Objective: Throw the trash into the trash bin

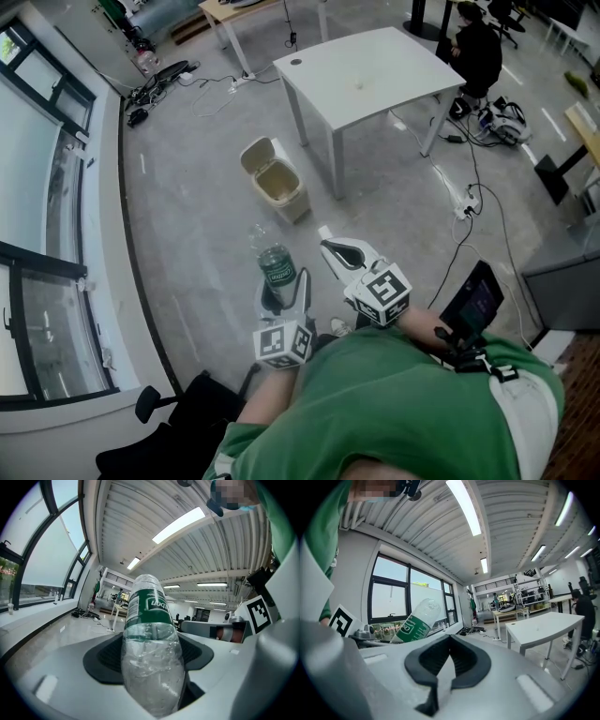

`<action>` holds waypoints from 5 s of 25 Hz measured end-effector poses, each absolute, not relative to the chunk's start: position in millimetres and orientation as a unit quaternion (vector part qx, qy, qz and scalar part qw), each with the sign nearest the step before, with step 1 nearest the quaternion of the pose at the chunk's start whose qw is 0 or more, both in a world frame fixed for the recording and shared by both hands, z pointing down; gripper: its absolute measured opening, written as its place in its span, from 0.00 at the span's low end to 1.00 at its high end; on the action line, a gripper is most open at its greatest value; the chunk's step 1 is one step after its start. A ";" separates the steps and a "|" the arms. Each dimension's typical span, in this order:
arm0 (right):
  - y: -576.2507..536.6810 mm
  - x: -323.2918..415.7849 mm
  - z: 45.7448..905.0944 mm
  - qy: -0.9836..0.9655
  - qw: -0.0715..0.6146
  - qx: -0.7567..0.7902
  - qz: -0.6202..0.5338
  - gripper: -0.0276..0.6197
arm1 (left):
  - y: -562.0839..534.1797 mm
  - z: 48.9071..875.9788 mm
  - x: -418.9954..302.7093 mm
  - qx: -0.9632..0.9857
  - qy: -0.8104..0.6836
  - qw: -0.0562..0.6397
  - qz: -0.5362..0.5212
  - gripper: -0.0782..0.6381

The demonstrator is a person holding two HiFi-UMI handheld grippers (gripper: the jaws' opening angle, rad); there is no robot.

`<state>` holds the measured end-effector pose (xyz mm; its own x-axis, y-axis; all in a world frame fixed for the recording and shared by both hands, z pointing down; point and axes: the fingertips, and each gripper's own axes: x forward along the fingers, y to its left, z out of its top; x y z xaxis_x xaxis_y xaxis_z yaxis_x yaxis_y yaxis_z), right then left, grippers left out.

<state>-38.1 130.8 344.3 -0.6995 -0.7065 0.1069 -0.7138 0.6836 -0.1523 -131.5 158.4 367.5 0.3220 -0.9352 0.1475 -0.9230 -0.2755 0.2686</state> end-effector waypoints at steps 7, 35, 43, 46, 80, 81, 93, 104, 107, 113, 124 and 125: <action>101.4 -42.2 347.0 -0.917 0.023 0.387 0.094 0.05 | 131.1 371.0 -134.6 0.796 -0.583 0.161 -0.017 0.58; -125.2 -19.5 361.6 -0.936 0.005 0.331 0.117 0.05 | -78.5 392.3 -117.3 0.748 -0.645 0.156 0.025 0.58; -171.4 -38.4 377.0 -0.931 0.027 0.341 0.128 0.05 | -123.7 412.7 -140.9 0.749 -0.638 0.177 0.038 0.58; -191.4 -48.3 383.1 -0.926 0.036 0.351 0.131 0.05 | -142.7 426.3 -152.4 0.755 -0.626 0.186 0.050 0.58; -333.6 -116.6 527.4 -0.882 0.166 0.385 0.215 0.05 | -265.4 599.4 -215.8 0.749 -0.552 0.311 0.194 0.58; -337.1 -115.3 535.7 -0.881 0.169 0.384 0.220 0.05 | -267.6 608.4 -214.0 0.747 -0.549 0.314 0.203 0.58; -364.7 -119.4 639.6 -0.871 0.223 0.348 0.266 0.05 | -283.9 711.1 -211.1 0.722 -0.522 0.351 0.290 0.58; -380.6 -158.2 726.2 -0.868 0.258 0.322 0.278 0.05 | -276.9 810.8 -238.9 0.698 -0.493 0.392 0.340 0.58; -384.2 -155.0 748.8 -0.865 0.265 0.319 0.282 0.05 | -283.0 832.2 -234.3 0.696 -0.488 0.396 0.348 0.58; -387.6 -148.8 792.4 -0.860 0.273 0.316 0.292 0.05 | -289.7 878.5 -227.9 0.682 -0.484 0.413 0.361 0.58; -389.6 -140.9 841.8 -0.850 0.282 0.320 0.308 0.05 | -303.1 939.3 -221.5 0.654 -0.461 0.451 0.397 0.59; -389.1 -140.0 843.7 -0.850 0.282 0.319 0.309 0.05 | -305.3 942.8 -221.8 0.649 -0.459 0.456 0.400 0.59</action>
<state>-140.0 -389.1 843.7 -0.6368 -0.3687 0.6771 -0.7175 0.6049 -0.3455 -221.8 -305.3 942.8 0.2577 -0.2308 0.9383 -0.9610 -0.1621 0.2241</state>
